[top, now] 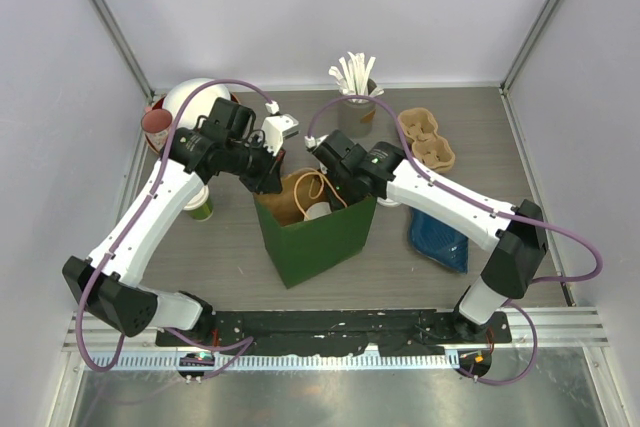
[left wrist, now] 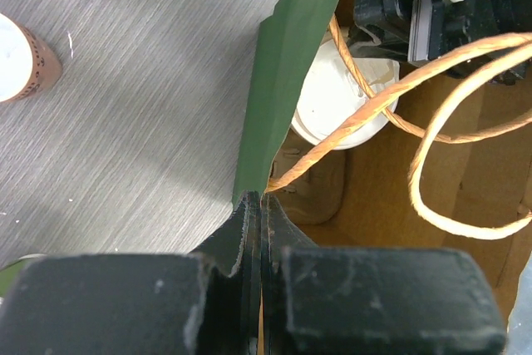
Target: Pack the takeout coffee
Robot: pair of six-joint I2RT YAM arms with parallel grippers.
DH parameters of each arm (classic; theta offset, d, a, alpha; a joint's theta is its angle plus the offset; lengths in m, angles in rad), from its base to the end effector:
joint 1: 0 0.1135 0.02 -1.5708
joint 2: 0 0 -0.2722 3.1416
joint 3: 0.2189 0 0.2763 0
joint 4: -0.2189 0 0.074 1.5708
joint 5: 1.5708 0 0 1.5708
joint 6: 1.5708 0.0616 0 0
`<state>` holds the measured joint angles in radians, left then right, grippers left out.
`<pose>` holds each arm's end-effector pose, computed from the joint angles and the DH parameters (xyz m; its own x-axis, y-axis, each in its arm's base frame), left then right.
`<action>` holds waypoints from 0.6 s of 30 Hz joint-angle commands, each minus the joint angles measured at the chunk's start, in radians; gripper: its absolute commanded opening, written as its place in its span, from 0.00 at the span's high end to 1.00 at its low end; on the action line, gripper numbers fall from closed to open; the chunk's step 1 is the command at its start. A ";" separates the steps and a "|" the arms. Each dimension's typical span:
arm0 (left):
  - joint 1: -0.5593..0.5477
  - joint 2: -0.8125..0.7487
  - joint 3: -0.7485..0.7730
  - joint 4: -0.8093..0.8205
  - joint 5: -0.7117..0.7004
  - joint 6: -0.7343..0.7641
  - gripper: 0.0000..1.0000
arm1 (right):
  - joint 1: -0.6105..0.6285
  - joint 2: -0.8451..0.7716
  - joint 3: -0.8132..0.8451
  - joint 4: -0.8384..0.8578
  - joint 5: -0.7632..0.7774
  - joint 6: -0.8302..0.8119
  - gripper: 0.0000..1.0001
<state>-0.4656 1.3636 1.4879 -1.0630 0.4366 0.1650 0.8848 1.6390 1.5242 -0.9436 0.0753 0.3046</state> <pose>0.2572 -0.1584 0.3681 -0.6076 0.4719 -0.6389 0.7400 0.6286 -0.2395 0.2441 0.2909 0.2957 -0.7511 -0.4454 -0.4874 -0.5482 0.8321 0.0845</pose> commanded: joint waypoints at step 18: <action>0.002 -0.021 0.018 -0.051 -0.050 0.051 1.00 | -0.004 -0.011 0.056 -0.060 0.064 0.021 0.49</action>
<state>-0.4652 1.3621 1.4879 -1.0714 0.4107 0.1921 0.8833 1.6451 1.5337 -0.9901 0.1028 0.3126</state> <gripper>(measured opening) 0.012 0.494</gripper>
